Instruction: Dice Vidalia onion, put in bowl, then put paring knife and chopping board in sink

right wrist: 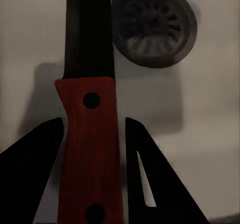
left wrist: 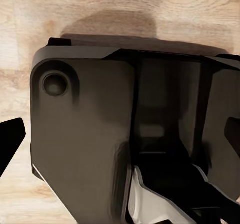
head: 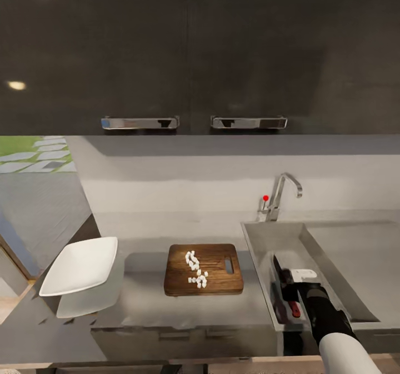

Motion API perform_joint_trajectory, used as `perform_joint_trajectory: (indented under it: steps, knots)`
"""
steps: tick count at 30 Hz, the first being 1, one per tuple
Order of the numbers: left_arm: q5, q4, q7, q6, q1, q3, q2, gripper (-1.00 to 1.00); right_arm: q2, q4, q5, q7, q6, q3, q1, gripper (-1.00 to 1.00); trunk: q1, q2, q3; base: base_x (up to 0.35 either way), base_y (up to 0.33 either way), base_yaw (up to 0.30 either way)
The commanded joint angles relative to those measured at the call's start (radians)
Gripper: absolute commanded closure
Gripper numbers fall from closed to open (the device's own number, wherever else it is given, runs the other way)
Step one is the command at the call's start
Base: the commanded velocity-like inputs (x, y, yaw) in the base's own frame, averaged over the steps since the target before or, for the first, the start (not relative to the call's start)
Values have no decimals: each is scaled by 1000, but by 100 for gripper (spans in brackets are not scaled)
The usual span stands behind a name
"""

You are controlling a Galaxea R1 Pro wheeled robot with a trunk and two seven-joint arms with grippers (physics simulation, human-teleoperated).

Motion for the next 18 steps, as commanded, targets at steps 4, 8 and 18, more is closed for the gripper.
perform_joint_trajectory:
  steps: [4,8,18]
  knots:
    - [11,5,-6,-5,-2,-8,-1,-100,0,0,11,10,3,-3,-1,100,1,-2,-9,0,0,0]
    - [11,5,-6,-5,-2,-8,-1,-100,0,1,11,10,3,-3,-1,100,1,-2,-15,0,0,0]
    - [11,5,-7,-5,-2,-8,-2,-100,0,1,11,10,3,-2,-1,100,1,-2,-31,99,0,0]
